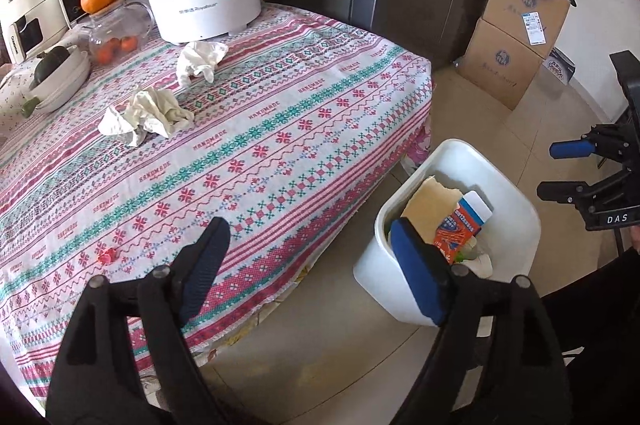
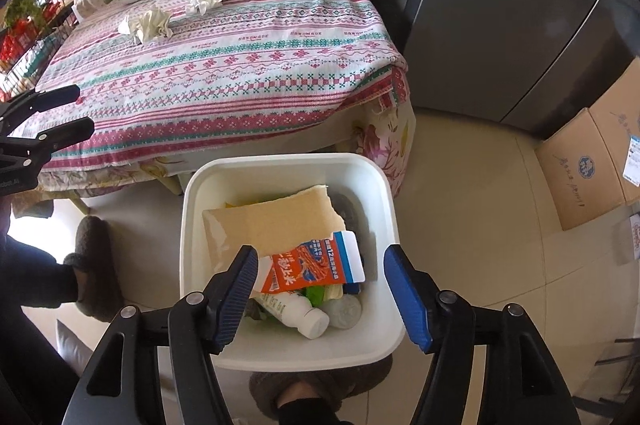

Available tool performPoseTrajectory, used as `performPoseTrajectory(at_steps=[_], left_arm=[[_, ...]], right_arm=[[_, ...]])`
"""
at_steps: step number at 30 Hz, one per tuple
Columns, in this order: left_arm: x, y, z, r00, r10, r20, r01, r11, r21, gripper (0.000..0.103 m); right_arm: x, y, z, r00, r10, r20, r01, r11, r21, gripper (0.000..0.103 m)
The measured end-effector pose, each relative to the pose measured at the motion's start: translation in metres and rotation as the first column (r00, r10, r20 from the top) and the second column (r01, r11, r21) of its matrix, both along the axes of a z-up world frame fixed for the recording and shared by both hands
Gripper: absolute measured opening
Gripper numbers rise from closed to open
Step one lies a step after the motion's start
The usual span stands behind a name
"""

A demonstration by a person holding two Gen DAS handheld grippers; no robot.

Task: Collect trash
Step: 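Drop the paper bag and yellow bag into the white bin with both grippers, then grasp the crumpled cream cloth with the left gripper while the right gripper grasps a white tissue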

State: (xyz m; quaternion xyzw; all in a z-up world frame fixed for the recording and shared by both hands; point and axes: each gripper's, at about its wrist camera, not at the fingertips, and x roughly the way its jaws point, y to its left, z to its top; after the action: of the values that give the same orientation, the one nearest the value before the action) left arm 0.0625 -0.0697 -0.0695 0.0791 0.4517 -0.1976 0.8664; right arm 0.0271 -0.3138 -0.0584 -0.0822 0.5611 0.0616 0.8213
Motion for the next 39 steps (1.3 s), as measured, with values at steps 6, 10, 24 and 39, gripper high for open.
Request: performPoseTrajectory(at_steps=[6,10,24,39], left_arm=[[0.016,0.026,0.004,0.997,0.075,-0.008,-0.075,0.997,0.002,0.083],[0.036,0.05,0.007,0.988,0.155,-0.02,-0.155,0.988,-0.006,0.084],[0.131,0.101,-0.013,0.936,0.349,-0.041,-0.35,0.937,-0.016,0.085],[0.195,0.108,-0.059,0.875,0.447,-0.187,-0.467,0.88,-0.083,0.046]], right_arm=[[0.017,0.016,0.008,1.0,-0.007,0.017,0.006,1.0,0.029,0.072],[0.033,0.035,0.015,1.0,0.003,0.024,-0.005,0.999,0.051,0.073],[0.091,0.093,0.026,0.999,0.02,0.048,-0.023,0.998,0.062,0.075],[0.127,0.1,0.024,0.994,-0.095,0.044,0.089,0.987,0.136,0.076]])
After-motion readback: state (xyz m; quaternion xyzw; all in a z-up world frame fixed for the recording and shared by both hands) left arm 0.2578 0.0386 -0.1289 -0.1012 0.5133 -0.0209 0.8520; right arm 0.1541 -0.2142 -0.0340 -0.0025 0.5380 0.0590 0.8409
